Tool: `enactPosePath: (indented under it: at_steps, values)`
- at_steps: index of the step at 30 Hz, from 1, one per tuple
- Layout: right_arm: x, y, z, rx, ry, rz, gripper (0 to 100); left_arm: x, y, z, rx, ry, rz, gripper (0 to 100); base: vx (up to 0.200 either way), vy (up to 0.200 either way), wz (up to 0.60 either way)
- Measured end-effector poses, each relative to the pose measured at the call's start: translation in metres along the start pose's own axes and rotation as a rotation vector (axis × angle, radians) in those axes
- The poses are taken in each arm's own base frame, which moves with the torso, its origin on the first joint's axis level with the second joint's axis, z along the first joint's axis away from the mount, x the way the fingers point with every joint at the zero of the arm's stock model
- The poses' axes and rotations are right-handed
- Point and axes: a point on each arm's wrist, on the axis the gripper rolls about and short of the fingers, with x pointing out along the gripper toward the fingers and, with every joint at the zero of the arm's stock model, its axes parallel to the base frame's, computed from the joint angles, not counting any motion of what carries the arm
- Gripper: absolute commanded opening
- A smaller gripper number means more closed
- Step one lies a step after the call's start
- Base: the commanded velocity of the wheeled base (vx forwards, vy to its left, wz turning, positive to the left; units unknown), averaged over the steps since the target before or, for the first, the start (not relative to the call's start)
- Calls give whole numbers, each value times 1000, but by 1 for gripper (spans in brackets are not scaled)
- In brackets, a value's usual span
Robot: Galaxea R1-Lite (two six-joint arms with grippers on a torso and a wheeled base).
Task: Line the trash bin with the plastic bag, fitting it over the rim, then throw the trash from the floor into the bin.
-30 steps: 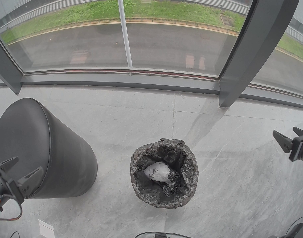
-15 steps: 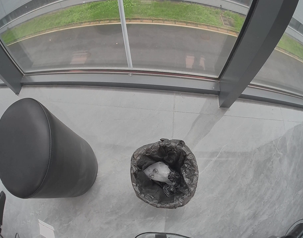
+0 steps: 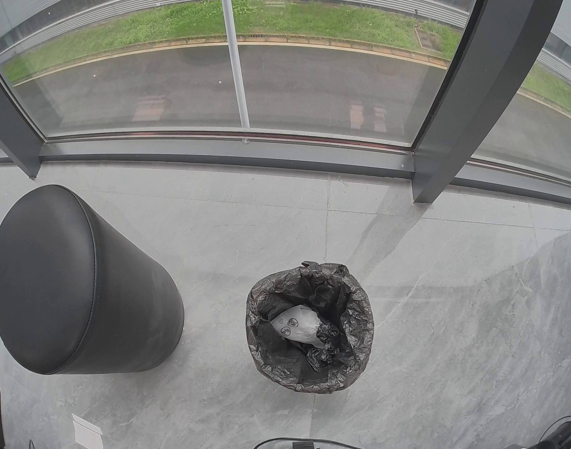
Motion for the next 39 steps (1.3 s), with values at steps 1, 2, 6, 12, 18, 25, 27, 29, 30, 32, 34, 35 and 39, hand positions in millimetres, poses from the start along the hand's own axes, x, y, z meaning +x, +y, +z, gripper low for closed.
enactPosePath:
  at_steps: [1, 2, 6, 12, 18, 25, 27, 29, 30, 32, 34, 35, 39]
  values:
    - [2, 1, -3, 5, -17, 6, 100, 0, 0, -1, -1, -1, 1, 100, 0, 0, 0]
    - [4, 2, -4, 13, -44, 17, 100, -1, 0, -1, -2, -2, 2, 100, 0, 0, 0]
    - [9, 4, -9, 41, -117, 70, 100, -1, 0, -3, 0, -3, 7, 100, 0, 0, 0]
    - [13, 8, -22, 75, -80, 158, 100, 3, 1, -12, 42, 25, 52, 100, 0, 0, 0]
    - [14, 8, -24, 79, -73, 161, 100, 21, 3, -35, 116, 52, 69, 100, 0, 0, 0]
    - [14, 8, -24, 83, -71, 161, 100, 38, 4, -52, 137, -98, 58, 100, 0, 0, 0]
    - [14, 8, -24, 84, -70, 163, 100, 40, 4, -57, 131, -106, 29, 100, 0, 0, 0]
    - [14, 8, -24, 86, -69, 171, 100, 42, 3, -63, 114, -91, -36, 100, 0, 0, 0]
    - [14, 8, -24, 86, -69, 175, 100, 42, 2, -66, 105, -78, -75, 100, 0, 0, 0]
    - [14, 8, -24, 85, -68, 185, 100, 43, 1, -71, 92, -49, -159, 100, 0, 0, 0]
    - [14, 8, -24, 83, -67, 192, 100, 43, 0, -74, 88, -33, -206, 100, 0, 0, 0]
    - [14, 9, -24, 82, -67, 196, 100, 43, 0, -76, 86, -24, -217, 100, 0, 0, 0]
    - [14, 9, -25, 80, -66, 205, 100, 44, 1, -77, 83, -16, -177, 100, 0, 0, 0]
